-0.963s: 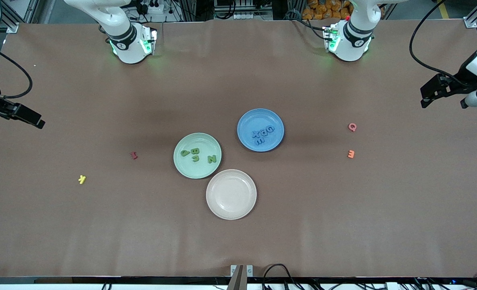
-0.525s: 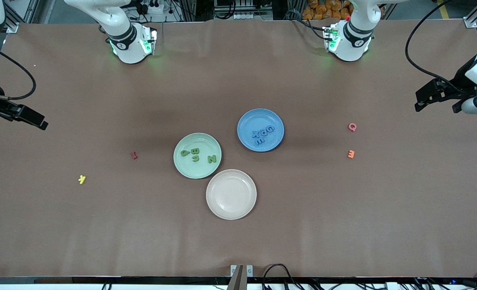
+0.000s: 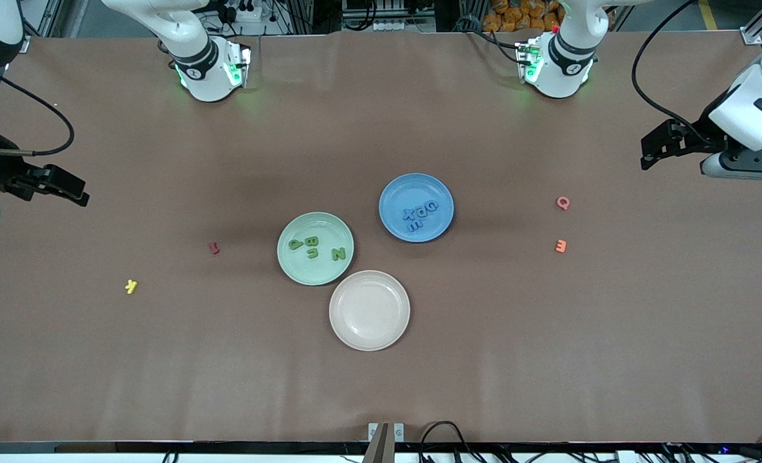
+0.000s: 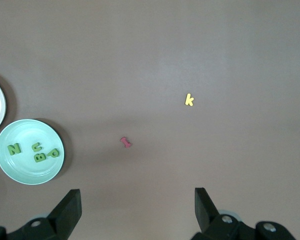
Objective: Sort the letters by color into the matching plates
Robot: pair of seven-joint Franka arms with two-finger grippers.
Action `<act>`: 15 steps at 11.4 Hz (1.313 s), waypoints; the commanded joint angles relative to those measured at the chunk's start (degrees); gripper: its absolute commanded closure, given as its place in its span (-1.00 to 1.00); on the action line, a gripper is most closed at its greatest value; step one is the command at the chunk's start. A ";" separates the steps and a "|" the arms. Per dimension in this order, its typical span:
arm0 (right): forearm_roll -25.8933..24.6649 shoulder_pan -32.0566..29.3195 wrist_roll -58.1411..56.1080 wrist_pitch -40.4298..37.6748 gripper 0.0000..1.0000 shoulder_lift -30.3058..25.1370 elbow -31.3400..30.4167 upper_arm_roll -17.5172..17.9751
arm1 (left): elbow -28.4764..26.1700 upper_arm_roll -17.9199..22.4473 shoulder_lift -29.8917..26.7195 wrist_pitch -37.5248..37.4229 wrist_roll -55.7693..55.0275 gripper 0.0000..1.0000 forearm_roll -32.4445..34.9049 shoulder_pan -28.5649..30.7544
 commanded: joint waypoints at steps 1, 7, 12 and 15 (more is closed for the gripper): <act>-0.42 0.35 -1.31 0.40 -1.00 -0.03 -0.04 0.09 | -2.39 -0.50 -2.91 -1.05 -0.52 -1.00 -0.95 0.96; -0.33 0.53 -1.22 0.31 -1.00 -0.12 -0.04 0.18 | -3.89 0.11 -4.58 -1.05 -0.52 -1.00 -0.69 0.96; -0.33 0.61 -1.22 0.13 -1.00 -0.12 -0.04 0.18 | -5.21 0.11 -5.73 -0.96 -0.43 -1.00 -0.51 0.96; -0.33 0.70 -1.22 0.13 -1.00 -0.12 -0.04 0.18 | -4.77 -0.07 -5.56 -0.87 -0.34 -1.00 1.42 0.95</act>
